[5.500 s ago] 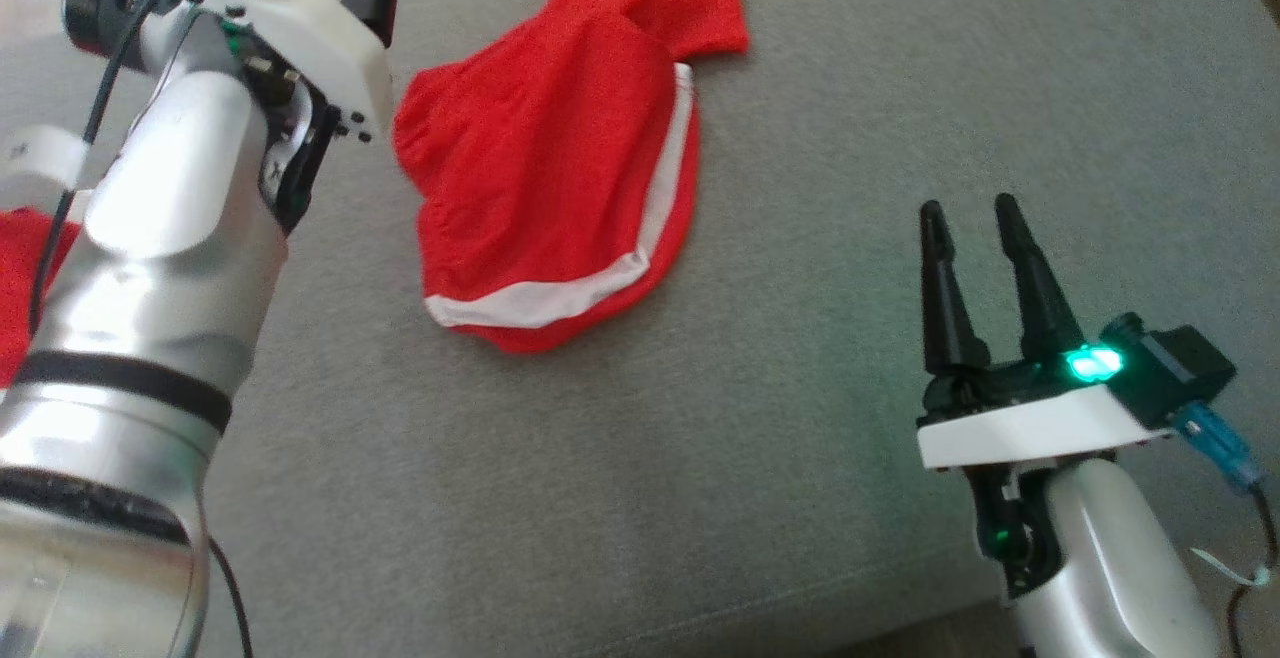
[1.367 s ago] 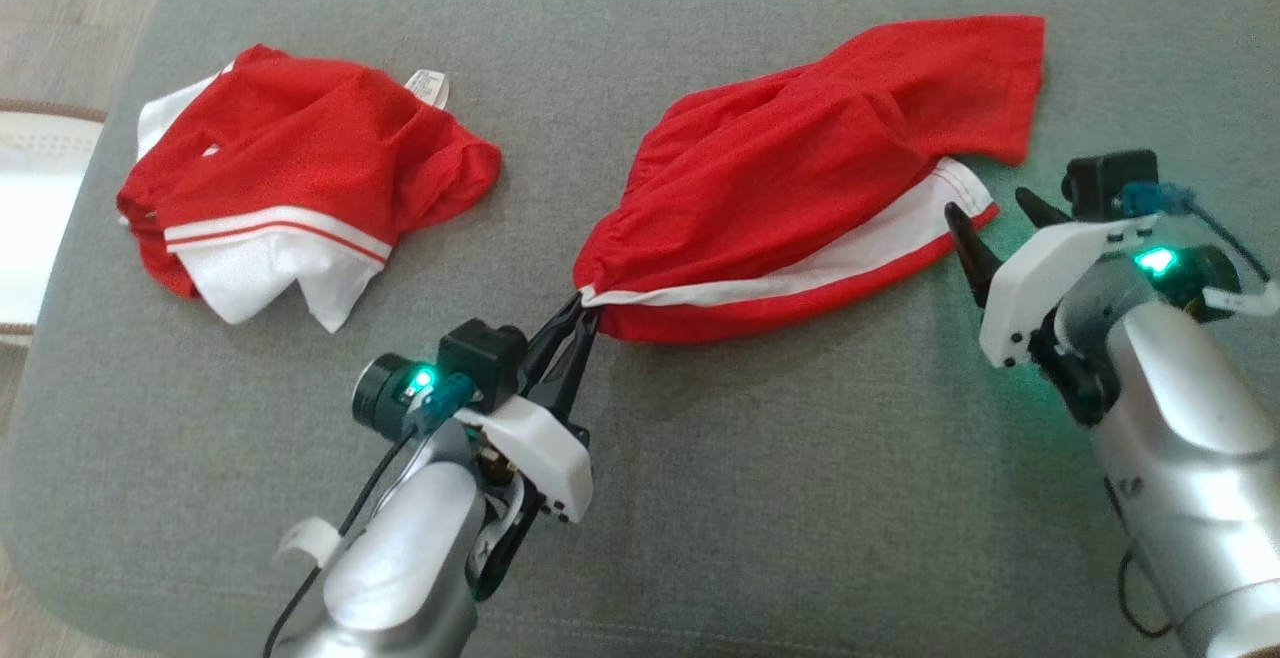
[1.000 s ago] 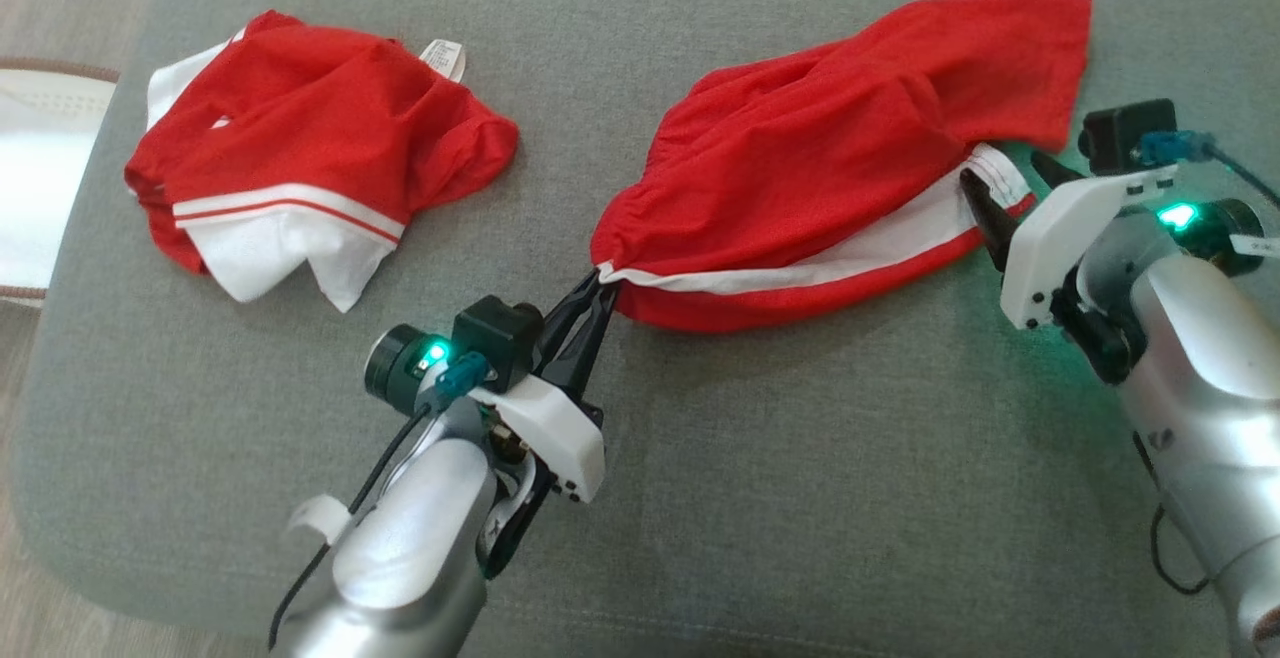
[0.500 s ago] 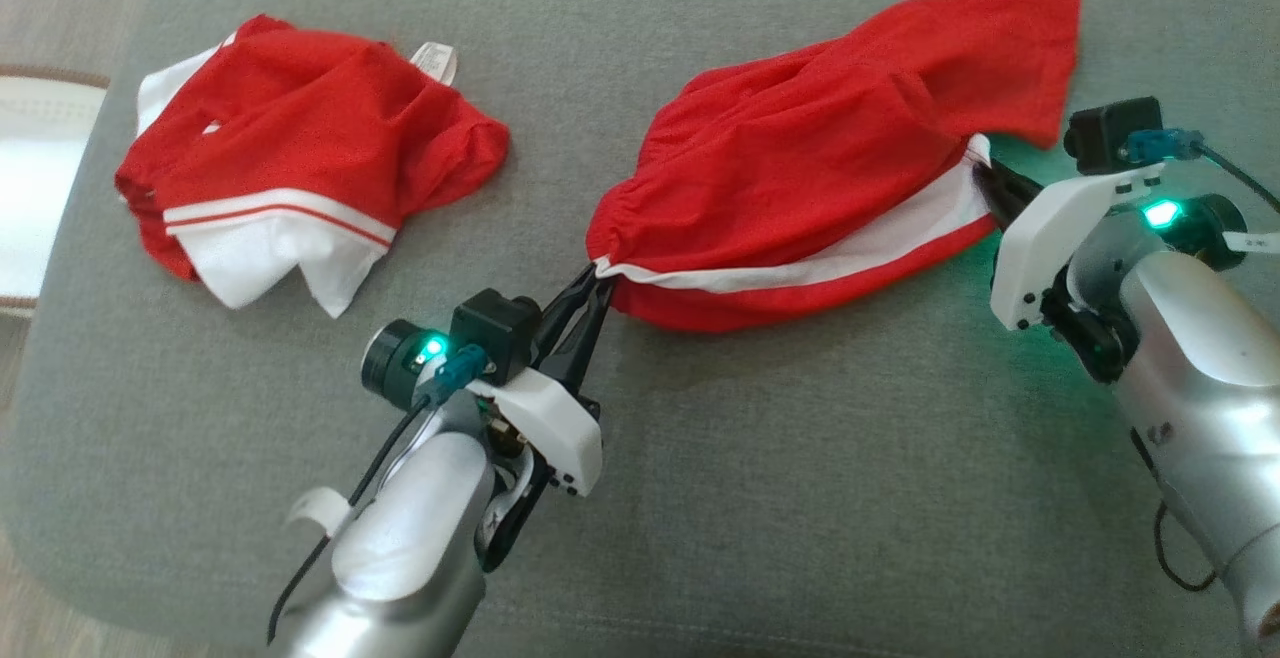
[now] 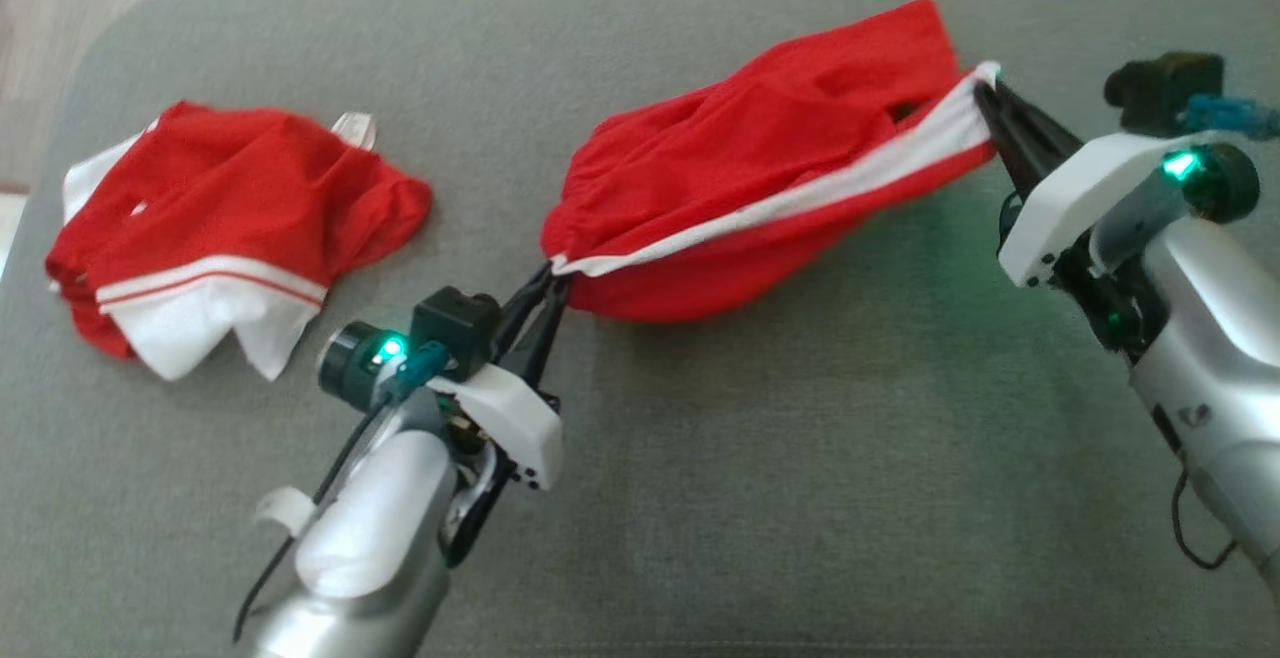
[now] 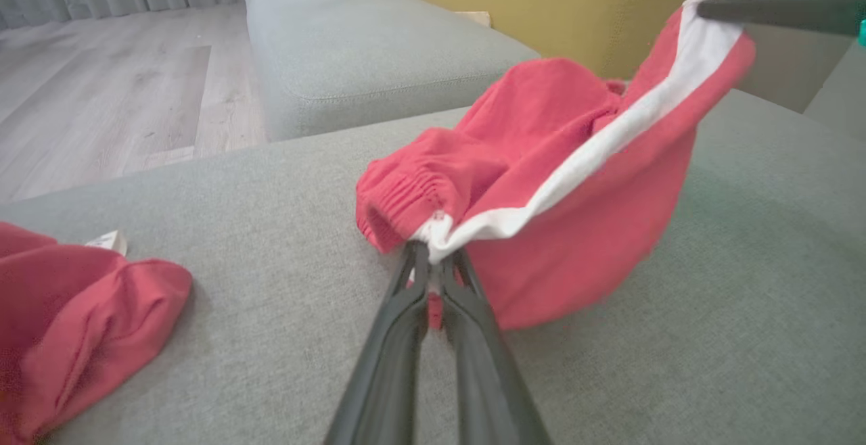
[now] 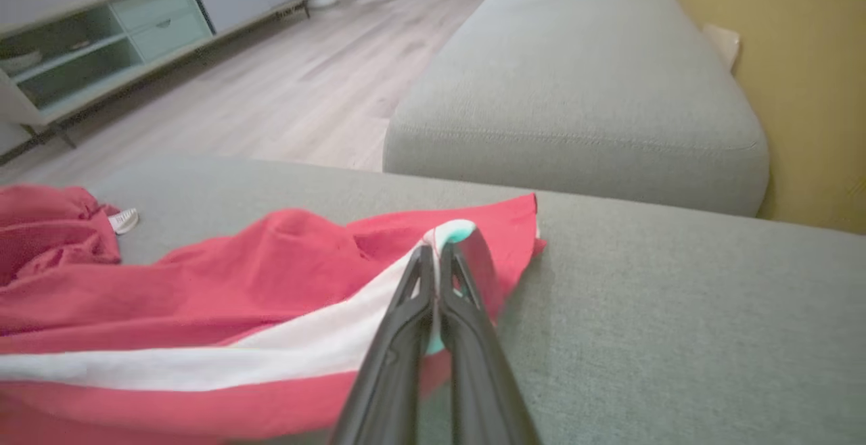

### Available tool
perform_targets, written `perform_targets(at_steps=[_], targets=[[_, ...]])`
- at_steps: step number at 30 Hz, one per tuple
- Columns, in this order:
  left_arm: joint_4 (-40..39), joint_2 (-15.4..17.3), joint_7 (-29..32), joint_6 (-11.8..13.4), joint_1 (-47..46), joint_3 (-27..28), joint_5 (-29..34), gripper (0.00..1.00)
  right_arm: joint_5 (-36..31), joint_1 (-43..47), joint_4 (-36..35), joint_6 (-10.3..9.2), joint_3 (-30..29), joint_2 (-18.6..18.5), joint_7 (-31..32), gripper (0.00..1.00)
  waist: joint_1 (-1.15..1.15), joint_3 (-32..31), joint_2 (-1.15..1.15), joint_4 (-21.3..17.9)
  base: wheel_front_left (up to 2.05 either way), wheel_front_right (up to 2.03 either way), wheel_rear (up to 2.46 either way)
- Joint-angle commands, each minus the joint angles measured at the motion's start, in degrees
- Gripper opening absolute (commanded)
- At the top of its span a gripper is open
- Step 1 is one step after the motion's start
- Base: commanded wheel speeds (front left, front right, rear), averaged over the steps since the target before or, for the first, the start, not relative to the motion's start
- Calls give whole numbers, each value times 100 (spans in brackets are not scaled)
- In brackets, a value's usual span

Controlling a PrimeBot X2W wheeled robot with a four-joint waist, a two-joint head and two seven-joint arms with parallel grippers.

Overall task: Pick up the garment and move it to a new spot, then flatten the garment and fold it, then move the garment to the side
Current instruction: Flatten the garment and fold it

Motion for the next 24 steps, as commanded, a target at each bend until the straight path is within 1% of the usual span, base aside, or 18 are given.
perform_targets(at_steps=[1, 7, 14, 19, 24], targets=[[-167, 166, -70, 10, -208, 249, 65, 0, 100, -120, -249, -5, -6, -98, -70, 0, 0, -134, 0, -137, 0, 0, 0], [-220, 429, -70, 2, -341, 385, 76, 0, 411, 62, -756, -5, -71, -321, -22, 0, 0, -372, 0, -319, 0, 0, 0], [-410, 740, -9, -88, -723, 474, 71, 0, 328, 184, -1354, -5, -257, -511, -428, 0, 0, -688, 0, -416, 0, 0, 0], [-729, 1002, 177, -174, -1308, 555, 70, 0, -102, 95, -1634, -5, -662, -546, -913, 0, 0, -945, 0, -475, 0, 0, 0], [-1191, 1269, 407, -197, -1809, 722, 30, 0, -679, 11, -1971, -5, -1340, -379, -1098, 0, 0, -1103, 0, -573, 0, 0, 0]])
